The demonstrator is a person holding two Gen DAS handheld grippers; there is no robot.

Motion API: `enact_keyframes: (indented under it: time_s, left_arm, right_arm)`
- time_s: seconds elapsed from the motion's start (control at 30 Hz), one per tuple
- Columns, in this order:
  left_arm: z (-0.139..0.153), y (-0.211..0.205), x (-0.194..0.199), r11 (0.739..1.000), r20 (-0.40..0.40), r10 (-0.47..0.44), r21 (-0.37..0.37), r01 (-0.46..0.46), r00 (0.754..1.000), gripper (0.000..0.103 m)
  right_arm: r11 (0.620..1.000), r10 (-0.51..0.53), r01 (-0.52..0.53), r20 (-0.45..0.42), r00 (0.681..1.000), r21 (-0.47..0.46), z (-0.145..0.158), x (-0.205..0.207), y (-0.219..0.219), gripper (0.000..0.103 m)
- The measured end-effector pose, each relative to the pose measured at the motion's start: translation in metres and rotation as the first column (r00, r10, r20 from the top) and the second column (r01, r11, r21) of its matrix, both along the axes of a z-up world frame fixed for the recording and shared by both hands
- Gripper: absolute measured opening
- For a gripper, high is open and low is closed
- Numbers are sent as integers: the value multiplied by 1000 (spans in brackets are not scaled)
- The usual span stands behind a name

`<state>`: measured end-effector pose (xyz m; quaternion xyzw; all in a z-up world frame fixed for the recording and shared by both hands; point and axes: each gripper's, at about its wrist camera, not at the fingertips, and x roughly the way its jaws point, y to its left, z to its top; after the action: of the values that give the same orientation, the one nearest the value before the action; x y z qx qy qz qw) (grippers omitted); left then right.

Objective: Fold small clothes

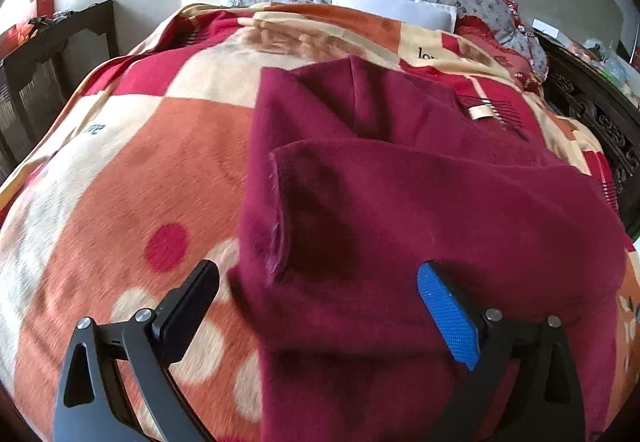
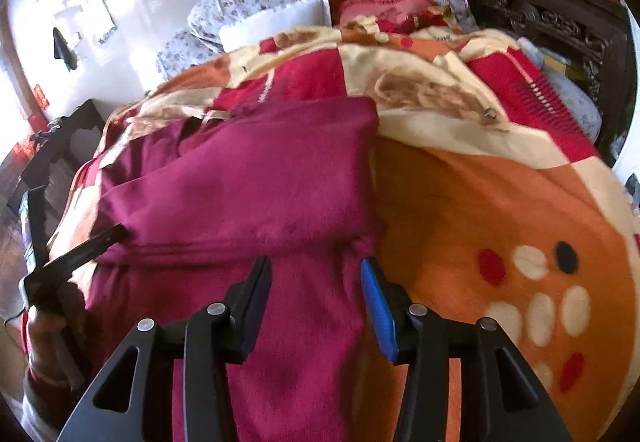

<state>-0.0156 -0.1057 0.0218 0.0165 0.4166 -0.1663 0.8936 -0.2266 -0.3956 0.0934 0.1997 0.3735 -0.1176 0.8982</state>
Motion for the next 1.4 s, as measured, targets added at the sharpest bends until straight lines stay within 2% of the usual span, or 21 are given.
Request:
enact_keyframes:
  time_s: [0.1, 0.2, 0.4, 0.6, 0.77, 1.0, 1.03, 1.07, 1.17, 1.2, 1.3, 1.33, 1.4]
  left_arm:
    - [11, 8, -25, 999, 31, -6, 36, 5, 1000, 99]
    - [25, 15, -57, 997, 67, -39, 66, 34, 997, 99]
    - [38, 34, -107, 996, 85, -68, 65, 62, 994, 99]
    - [20, 76, -143, 998, -27, -67, 11, 67, 997, 99]
    - [4, 110, -166, 999, -98, -32, -33, 29, 995, 99]
    - [-11, 102, -184, 996, -167, -72, -69, 61, 983, 99]
    - [-13, 99, -186, 995, -171, -81, -67, 70, 982, 99]
    - [-14, 95, -188, 996, -165, -87, -50, 80, 983, 99]
    - [-17, 85, -193, 994, -132, -101, 28, 106, 986, 99]
    - [-18, 84, -195, 993, -127, -108, 41, 114, 986, 99]
    - [-17, 88, -199, 993, -126, -111, 28, 115, 986, 99]
    - [-18, 90, -199, 993, -127, -109, 23, 113, 986, 99]
    - [-17, 93, -202, 994, -132, -104, 17, 107, 986, 99]
  right_arm:
    - [1000, 24, -24, 16, 1000, -15, 14, -31, 5, 64]
    - [999, 49, -49, 25, 999, -2, 21, -57, 8, 68]
    - [997, 76, -77, 19, 997, 12, 12, -97, 24, 77]
    - [993, 108, -105, -45, 993, 51, -15, -118, 39, 77]
    - [986, 163, -158, -83, 983, 58, -18, -147, 46, 81]
    - [974, 209, -199, -82, 975, 109, -41, -150, 62, 82]
    - [972, 211, -201, -70, 975, 118, -47, -147, 64, 79]
    - [973, 209, -201, -64, 976, 113, -49, -145, 66, 59]
    - [975, 218, -215, -54, 974, 52, -50, -141, 75, 16]
    - [975, 224, -224, -56, 973, 11, -46, -143, 78, 10]
    - [982, 182, -184, -53, 982, -39, -36, -152, 70, 9]
    - [984, 161, -166, -72, 984, -70, -37, -153, 67, 3]
    - [989, 123, -130, -99, 987, -67, -45, -154, 58, 2]
